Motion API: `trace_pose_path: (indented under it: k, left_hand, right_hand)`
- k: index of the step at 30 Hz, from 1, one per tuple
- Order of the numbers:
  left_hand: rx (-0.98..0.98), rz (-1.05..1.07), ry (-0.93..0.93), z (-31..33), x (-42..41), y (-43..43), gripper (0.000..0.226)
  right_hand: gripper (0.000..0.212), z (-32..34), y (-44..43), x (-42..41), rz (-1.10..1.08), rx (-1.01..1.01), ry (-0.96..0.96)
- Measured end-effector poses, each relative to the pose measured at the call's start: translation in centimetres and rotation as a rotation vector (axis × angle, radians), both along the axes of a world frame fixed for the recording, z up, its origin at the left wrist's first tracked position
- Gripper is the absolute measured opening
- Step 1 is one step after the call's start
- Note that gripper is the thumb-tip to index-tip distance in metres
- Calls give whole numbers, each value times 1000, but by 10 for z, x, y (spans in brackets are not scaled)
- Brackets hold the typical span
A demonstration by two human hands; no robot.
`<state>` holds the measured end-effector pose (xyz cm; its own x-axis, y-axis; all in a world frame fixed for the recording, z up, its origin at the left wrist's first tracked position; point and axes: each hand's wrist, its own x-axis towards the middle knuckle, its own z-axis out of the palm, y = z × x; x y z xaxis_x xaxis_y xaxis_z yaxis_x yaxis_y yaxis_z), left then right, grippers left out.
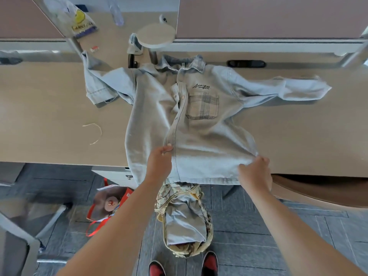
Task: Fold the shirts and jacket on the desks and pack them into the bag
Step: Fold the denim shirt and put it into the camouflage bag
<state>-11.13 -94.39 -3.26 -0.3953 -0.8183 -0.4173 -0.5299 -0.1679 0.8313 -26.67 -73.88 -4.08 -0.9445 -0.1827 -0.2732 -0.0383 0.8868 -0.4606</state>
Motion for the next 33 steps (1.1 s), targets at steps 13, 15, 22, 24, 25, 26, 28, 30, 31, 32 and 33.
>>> trace_pose_path:
  k: [13,15,22,24,25,26,28,30,31,32,33]
  left_hand:
    - [-1,-112,-181,-4,34,-3,42]
    - [13,-67,-162,-3,48,-12,42]
    - [80,25,-222,-17,104,-62,36]
    - [165,38,-213,-33,113,-73,33]
    - [213,32,-184,-42,116,-77,29]
    - [245,6,-156,-48,118,-79,23]
    - [270,-73,-114,-55,119,-79,19]
    - [264,-114,-77,-61,120,-79,27]
    - [244,-122,-80,-61,120,-78,28]
    - [218,-120,-81,-60,121,-78,28]
    - [176,-124,-83,-58,122,-79,28]
  right_hand:
    - [47,-7,-52,63,410,-65,-178]
    - [52,-9,-71,78,477,-130,-210]
    - [37,-20,-137,134,621,-190,-178]
    - [37,-28,-154,147,691,-149,-235]
    - [37,-32,-162,151,715,-130,-256]
    - [37,-36,-167,155,729,-111,-260]
    - [38,-40,-176,160,732,-82,-247]
    - [38,-42,-180,164,729,-88,-248]
    - [40,-43,-181,165,730,-97,-257]
    - [43,-42,-181,167,731,-101,-269]
    - [47,-42,-183,168,730,-99,-285]
